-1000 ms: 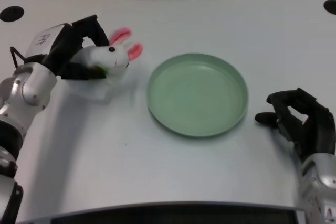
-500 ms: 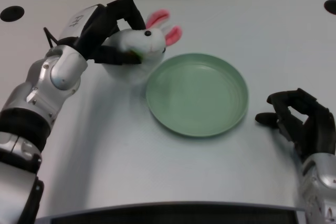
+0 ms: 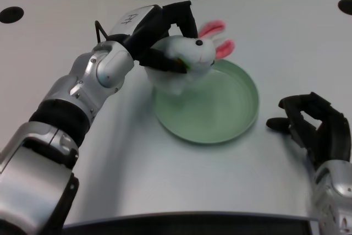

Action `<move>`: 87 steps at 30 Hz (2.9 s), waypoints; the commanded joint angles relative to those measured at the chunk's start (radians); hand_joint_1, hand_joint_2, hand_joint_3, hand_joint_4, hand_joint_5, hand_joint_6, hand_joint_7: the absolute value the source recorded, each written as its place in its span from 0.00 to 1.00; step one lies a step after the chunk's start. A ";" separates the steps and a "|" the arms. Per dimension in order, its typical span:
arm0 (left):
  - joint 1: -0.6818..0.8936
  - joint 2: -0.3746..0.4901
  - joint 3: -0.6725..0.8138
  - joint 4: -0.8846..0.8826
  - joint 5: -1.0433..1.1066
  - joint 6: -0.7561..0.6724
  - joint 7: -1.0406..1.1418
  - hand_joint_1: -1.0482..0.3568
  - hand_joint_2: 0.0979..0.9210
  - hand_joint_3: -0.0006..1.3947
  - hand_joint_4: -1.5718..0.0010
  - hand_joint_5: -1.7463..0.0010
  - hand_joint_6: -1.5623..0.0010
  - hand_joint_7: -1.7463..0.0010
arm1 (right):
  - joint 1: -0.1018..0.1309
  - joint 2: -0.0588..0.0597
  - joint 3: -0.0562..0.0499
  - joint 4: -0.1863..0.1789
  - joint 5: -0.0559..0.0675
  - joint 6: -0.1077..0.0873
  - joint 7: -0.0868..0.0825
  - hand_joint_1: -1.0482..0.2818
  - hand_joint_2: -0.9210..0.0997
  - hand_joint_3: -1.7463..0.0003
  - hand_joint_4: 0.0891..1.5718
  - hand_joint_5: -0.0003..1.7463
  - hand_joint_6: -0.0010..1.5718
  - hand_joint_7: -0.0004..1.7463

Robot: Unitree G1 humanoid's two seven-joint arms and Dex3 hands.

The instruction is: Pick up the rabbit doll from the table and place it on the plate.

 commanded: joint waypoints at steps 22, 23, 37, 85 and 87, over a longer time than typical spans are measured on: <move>-0.061 -0.116 -0.099 0.110 0.093 0.060 0.022 0.64 0.93 0.13 0.46 0.00 0.59 0.00 | 0.035 0.019 0.012 -0.041 0.002 -0.008 0.000 0.21 0.00 0.93 0.51 0.51 0.54 0.66; -0.064 -0.115 -0.103 0.110 0.100 0.072 0.024 0.60 0.90 0.12 0.49 0.00 0.62 0.00 | 0.036 0.020 0.013 -0.042 0.002 -0.011 0.001 0.21 0.00 0.93 0.51 0.51 0.54 0.66; -0.085 -0.085 -0.151 0.108 0.134 0.090 -0.059 0.26 0.95 0.00 0.86 0.70 0.80 0.89 | 0.034 0.017 0.013 -0.039 0.000 -0.006 0.001 0.21 0.00 0.93 0.51 0.51 0.54 0.66; 0.397 0.321 0.167 -0.543 -0.111 0.032 -0.268 0.14 1.00 0.11 0.91 0.95 0.91 0.98 | -0.015 -0.002 -0.002 0.039 0.002 -0.028 0.009 0.21 0.00 0.92 0.51 0.51 0.54 0.66; 0.433 0.324 0.189 -0.565 -0.136 0.026 -0.278 0.17 1.00 0.13 0.90 0.95 0.90 0.98 | -0.014 -0.001 -0.001 0.038 0.000 -0.030 0.006 0.22 0.00 0.92 0.51 0.51 0.54 0.66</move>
